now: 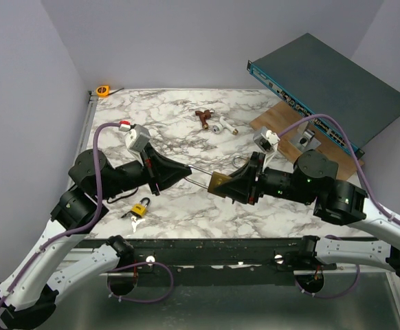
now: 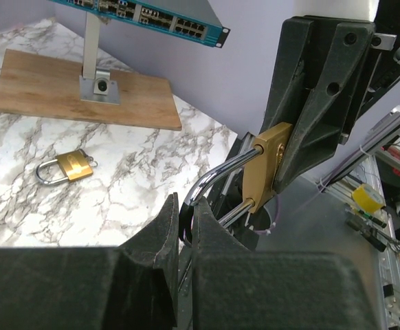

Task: Lock with the key
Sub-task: Lock the lock.

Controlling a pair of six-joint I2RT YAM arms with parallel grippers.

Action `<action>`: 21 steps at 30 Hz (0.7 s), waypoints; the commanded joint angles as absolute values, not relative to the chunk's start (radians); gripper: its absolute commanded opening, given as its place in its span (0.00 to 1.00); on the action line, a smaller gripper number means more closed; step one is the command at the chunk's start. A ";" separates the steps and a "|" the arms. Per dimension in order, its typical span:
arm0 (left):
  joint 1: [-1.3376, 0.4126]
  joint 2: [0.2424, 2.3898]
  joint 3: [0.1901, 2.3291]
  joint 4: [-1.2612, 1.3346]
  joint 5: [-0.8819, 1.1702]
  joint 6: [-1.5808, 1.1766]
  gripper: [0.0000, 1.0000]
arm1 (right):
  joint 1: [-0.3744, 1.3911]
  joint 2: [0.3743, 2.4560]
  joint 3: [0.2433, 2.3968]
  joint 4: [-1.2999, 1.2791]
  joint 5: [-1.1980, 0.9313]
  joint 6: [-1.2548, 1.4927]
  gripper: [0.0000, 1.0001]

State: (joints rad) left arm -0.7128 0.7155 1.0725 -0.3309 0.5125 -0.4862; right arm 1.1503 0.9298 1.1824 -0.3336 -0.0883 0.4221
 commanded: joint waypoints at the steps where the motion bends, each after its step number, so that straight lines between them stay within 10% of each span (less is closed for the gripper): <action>1: -0.813 0.747 1.078 -0.244 0.880 -0.608 0.00 | 1.152 1.018 1.192 -0.035 -0.027 0.420 0.01; 21: -0.873 0.731 1.073 -0.219 0.982 -0.598 0.00 | 1.153 1.034 1.221 -0.034 -0.019 0.378 0.01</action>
